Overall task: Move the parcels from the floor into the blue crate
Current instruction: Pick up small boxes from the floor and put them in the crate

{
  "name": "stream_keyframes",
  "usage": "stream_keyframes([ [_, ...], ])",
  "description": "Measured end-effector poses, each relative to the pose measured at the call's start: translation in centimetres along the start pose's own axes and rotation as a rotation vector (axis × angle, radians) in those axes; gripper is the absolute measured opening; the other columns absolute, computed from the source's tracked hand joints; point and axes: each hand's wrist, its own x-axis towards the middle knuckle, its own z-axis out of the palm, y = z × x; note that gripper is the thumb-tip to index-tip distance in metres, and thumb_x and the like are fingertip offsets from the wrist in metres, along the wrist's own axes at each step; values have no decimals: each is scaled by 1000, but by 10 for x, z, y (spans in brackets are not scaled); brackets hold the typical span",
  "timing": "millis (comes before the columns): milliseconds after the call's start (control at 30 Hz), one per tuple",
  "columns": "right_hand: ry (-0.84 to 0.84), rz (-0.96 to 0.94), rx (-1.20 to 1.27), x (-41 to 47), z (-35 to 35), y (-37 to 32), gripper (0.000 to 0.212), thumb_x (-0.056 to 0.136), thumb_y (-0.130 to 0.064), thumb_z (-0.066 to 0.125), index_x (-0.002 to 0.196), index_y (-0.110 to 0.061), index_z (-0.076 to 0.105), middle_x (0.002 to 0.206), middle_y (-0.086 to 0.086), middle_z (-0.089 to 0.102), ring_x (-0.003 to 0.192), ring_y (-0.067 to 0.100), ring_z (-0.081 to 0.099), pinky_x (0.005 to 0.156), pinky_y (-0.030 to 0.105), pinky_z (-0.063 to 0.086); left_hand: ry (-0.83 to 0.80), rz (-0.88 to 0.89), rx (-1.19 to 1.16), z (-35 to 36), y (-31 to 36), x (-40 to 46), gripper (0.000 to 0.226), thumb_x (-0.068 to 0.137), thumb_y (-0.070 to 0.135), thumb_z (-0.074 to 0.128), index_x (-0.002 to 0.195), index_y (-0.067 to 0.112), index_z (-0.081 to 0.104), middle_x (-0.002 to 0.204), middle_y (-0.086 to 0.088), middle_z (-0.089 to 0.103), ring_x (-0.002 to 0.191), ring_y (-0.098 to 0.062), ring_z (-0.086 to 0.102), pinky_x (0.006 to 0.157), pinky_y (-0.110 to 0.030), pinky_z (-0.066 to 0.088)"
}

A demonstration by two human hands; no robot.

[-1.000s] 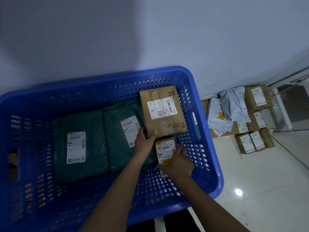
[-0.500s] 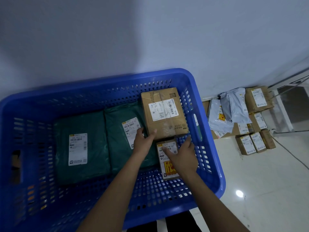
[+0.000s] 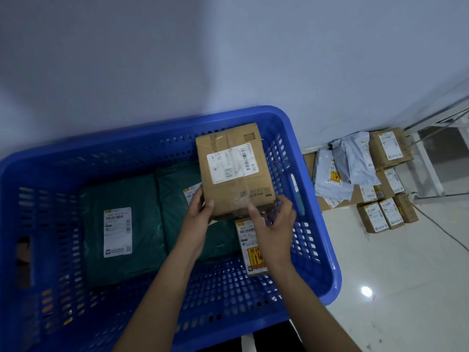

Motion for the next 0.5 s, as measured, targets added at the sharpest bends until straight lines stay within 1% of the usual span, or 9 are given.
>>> stream_keyframes([
  [67,-60,-93,-49,-25,-4,-16,53,78,-44,74,120,-41,42,121,-10,35,113,5,51,87,13,47,22,-26,-173,-17,7,-12,45,99,11,43,141,26,43,137,4,54,126,-19,49,107,-42,40],
  [100,-75,-157,-135,-39,-6,-23,52,77,-49,73,119,-44,43,123,-10,34,117,7,47,91,17,47,42,-50,-266,-28,9,-18,44,98,13,42,141,24,44,137,1,54,126,-21,50,106,-44,39],
  [133,-83,-240,-239,-51,-7,-28,51,75,-56,70,118,-45,46,126,-10,33,123,10,41,97,28,47,61,-75,-353,-38,11,-24,43,98,15,41,140,22,45,137,-2,55,126,-24,49,106,-46,38],
  [200,-113,-402,-370,-71,-8,-35,46,74,-65,64,113,-44,52,139,-8,26,139,16,23,106,50,38,97,-119,-452,-53,14,-38,41,97,17,39,137,22,49,135,-5,56,125,-26,50,102,-44,40],
  [267,-202,-454,-339,-82,-6,-38,43,76,-65,63,110,-41,53,150,-7,16,147,21,10,108,54,34,103,-154,-493,-60,13,-49,41,94,19,40,134,23,51,131,-6,59,123,-25,51,97,-41,42],
  [333,-275,-427,-299,-88,-2,-41,50,75,-69,62,111,-39,45,152,-10,10,147,21,12,106,50,40,89,-165,-481,-61,11,-57,40,94,20,40,132,23,53,131,-7,59,121,-24,52,96,-40,42],
  [367,-268,-409,-296,-89,0,-44,56,72,-73,61,111,-38,42,152,-11,10,146,19,15,104,47,43,92,-167,-471,-62,10,-59,39,95,19,38,131,22,53,132,-8,58,119,-24,53,94,-40,43],
  [433,-197,-354,-269,-86,3,-47,69,65,-77,64,112,-34,39,148,-10,14,137,13,29,99,36,48,118,-151,-458,-60,10,-60,40,95,18,39,133,20,51,134,-10,56,116,-24,55,94,-41,48],
  [500,-132,-248,-181,-75,4,-50,83,60,-74,71,122,-34,34,142,-8,20,124,5,39,96,24,49,107,-117,-430,-58,11,-61,44,93,14,42,136,17,50,135,-10,56,122,-26,53,100,-43,47],
])
